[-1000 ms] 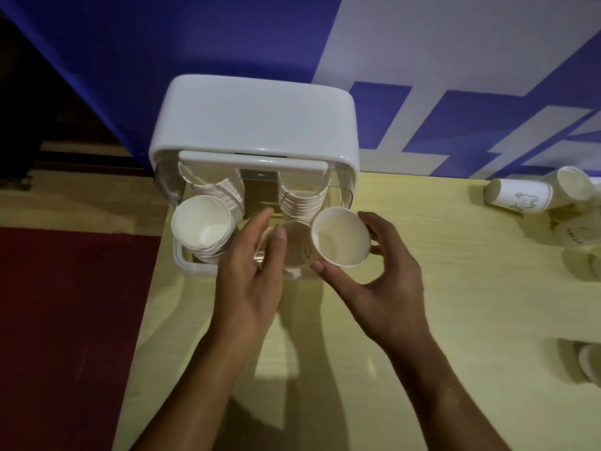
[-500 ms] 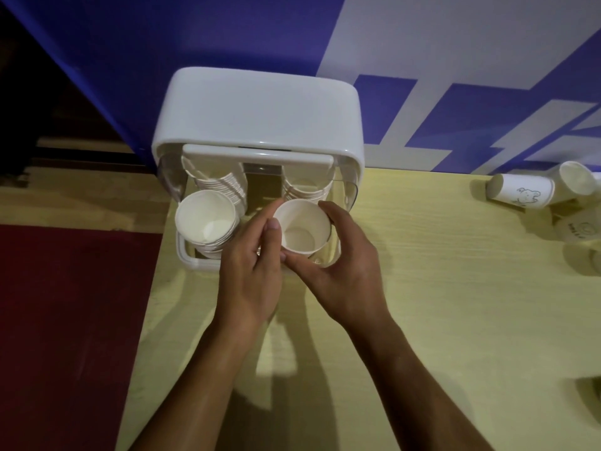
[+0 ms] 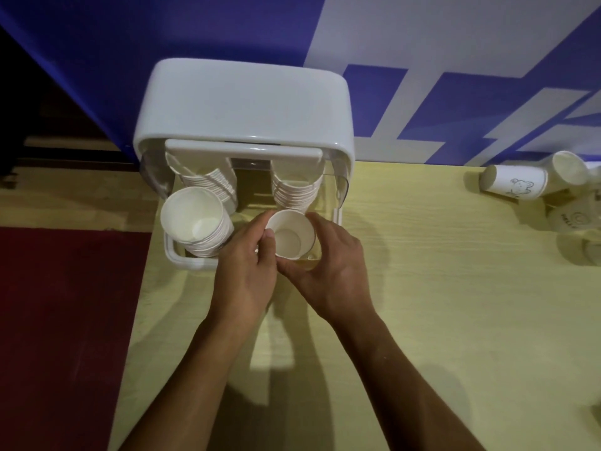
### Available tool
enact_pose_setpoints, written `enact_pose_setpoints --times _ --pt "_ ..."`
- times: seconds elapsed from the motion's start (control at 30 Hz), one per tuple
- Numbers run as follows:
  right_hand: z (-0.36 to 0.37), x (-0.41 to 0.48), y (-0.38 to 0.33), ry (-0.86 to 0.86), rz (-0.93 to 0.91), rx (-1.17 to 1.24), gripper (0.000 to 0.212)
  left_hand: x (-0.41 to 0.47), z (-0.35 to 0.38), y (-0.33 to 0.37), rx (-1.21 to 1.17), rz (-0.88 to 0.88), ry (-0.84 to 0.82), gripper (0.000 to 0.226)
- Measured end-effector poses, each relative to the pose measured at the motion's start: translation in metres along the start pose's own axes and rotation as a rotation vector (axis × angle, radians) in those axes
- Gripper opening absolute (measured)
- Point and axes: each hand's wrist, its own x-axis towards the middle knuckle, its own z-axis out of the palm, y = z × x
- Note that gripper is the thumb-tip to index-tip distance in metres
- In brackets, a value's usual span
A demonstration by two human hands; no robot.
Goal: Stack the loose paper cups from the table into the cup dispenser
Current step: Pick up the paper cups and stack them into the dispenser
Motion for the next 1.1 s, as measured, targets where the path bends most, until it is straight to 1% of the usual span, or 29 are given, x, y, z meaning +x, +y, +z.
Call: enact_pose_setpoints --times 0.17,0.27,0.37,0.43,0.5,0.6,0.67,0.77,0.93,1.0,1.1 --pt "0.002 0.001 -0.003 0.028 -0.009 -0.058 0.086 0.003 0.000 0.004 0.058 0.000 -0.004 0.040" --pt "-0.006 -0.003 -0.001 0.059 -0.024 -0.011 0.088 -0.005 -0.003 0.011 0.066 0.037 0.022 0.039" --pt "-0.031 -0.018 0.008 0.100 -0.004 0.033 0.078 -0.022 -0.002 0.027 0.067 0.113 0.082 0.039" --pt "-0.053 -0.034 0.021 0.120 0.039 0.041 0.072 -0.034 0.002 0.035 0.120 0.159 0.120 0.035" --pt "-0.077 -0.053 0.039 0.143 0.105 0.046 0.069 -0.044 0.019 0.045 0.116 0.226 0.100 0.038" --pt "-0.114 -0.083 0.070 0.185 0.213 0.047 0.065 -0.059 0.066 0.068 0.069 0.329 0.012 0.034" --pt "-0.138 -0.102 0.091 0.217 0.293 0.046 0.061 -0.073 0.101 0.091 0.089 0.421 -0.066 0.040" --pt "-0.172 -0.133 0.120 0.258 0.408 0.026 0.057 -0.090 0.156 0.126 0.160 0.552 -0.208 0.035" --pt "-0.215 -0.185 0.178 0.380 0.574 0.060 0.051 -0.105 0.257 0.169 0.239 0.656 -0.428 0.041" --pt "-0.231 -0.202 0.201 0.421 0.620 0.080 0.051 -0.103 0.301 0.188 0.256 0.688 -0.477 0.045" --pt "-0.253 -0.220 0.233 0.448 0.685 0.076 0.050 -0.095 0.372 0.217 0.233 0.753 -0.503 0.054"
